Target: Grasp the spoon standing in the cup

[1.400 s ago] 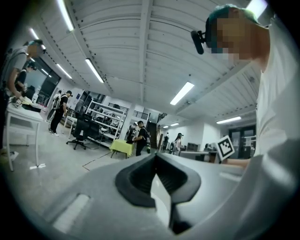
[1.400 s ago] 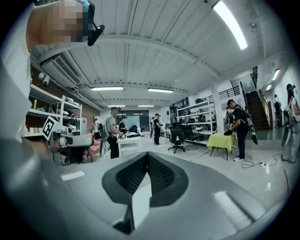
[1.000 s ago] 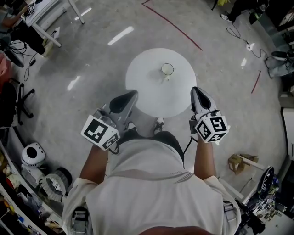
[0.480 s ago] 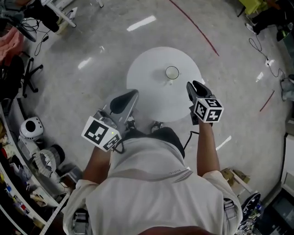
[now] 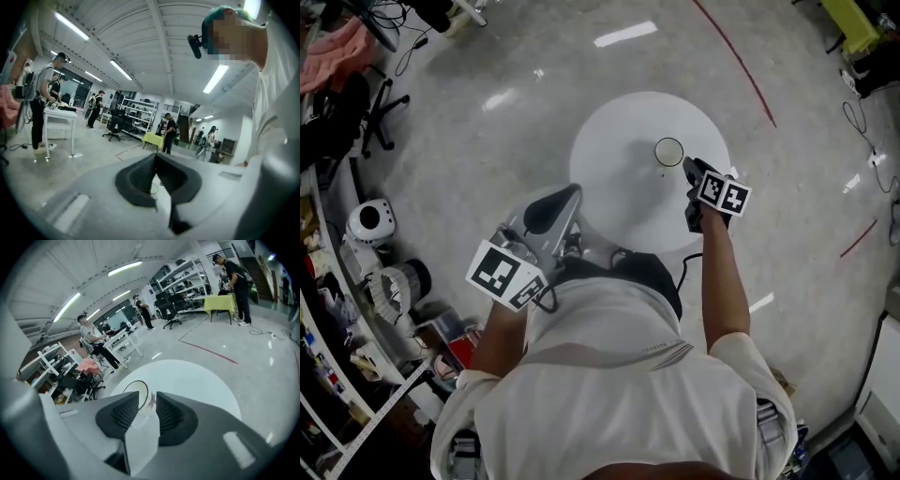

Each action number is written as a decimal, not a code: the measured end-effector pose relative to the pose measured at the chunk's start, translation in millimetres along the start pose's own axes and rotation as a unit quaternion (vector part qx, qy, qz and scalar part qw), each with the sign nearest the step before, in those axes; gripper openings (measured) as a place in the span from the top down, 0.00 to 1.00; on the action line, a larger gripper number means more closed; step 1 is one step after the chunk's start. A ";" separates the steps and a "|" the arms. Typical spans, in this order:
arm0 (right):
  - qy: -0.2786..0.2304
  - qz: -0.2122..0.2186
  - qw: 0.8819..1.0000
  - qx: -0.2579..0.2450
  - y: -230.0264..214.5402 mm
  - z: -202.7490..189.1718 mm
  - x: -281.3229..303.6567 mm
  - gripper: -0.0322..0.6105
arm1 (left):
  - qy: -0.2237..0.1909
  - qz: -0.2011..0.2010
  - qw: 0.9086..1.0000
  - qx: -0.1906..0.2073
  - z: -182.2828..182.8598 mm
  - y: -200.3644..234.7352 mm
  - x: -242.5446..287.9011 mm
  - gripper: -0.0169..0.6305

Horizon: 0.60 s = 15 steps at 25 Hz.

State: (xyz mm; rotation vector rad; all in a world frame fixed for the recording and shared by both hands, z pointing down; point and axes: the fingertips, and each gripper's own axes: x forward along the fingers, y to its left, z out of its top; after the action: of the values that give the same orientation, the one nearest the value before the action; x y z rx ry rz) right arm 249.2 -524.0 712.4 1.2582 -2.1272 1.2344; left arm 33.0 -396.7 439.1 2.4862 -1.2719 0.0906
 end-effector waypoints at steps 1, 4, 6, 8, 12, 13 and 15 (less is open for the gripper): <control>0.002 0.003 1.000 0.013 -2.5 -0.5 5.0 0.76 | 0.000 0.005 1.000 -0.001 0.2 2.6 -0.1 0.97; 0.010 0.014 0.999 0.032 -2.2 -2.6 17.6 0.78 | 0.000 0.016 1.000 -0.003 0.5 10.4 -2.1 0.97; 0.011 0.021 0.999 0.036 -1.6 -3.9 22.6 0.84 | 0.000 0.019 1.000 -0.005 -1.4 12.0 -1.9 0.97; 0.010 0.025 0.999 0.035 0.1 -3.5 24.8 0.88 | 0.001 0.019 1.000 -0.006 -3.7 12.4 -1.2 0.97; 0.001 0.038 0.999 0.024 15.2 0.2 22.7 0.93 | 0.001 0.017 1.000 -0.005 -3.2 16.8 -5.2 0.97; -0.003 0.041 0.999 0.020 19.5 1.6 19.5 0.93 | 0.000 0.016 1.000 -0.005 -2.7 17.5 -6.4 0.97; -0.015 0.042 0.999 0.009 28.1 3.8 10.4 0.93 | -0.001 0.013 1.000 -0.005 -2.2 18.1 -10.1 0.97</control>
State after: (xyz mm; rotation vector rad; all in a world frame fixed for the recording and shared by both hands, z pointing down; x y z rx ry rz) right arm 220.5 -526.5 703.5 1.2138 -2.2162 1.2781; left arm 12.8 -397.9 443.9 2.4633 -1.3029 0.0879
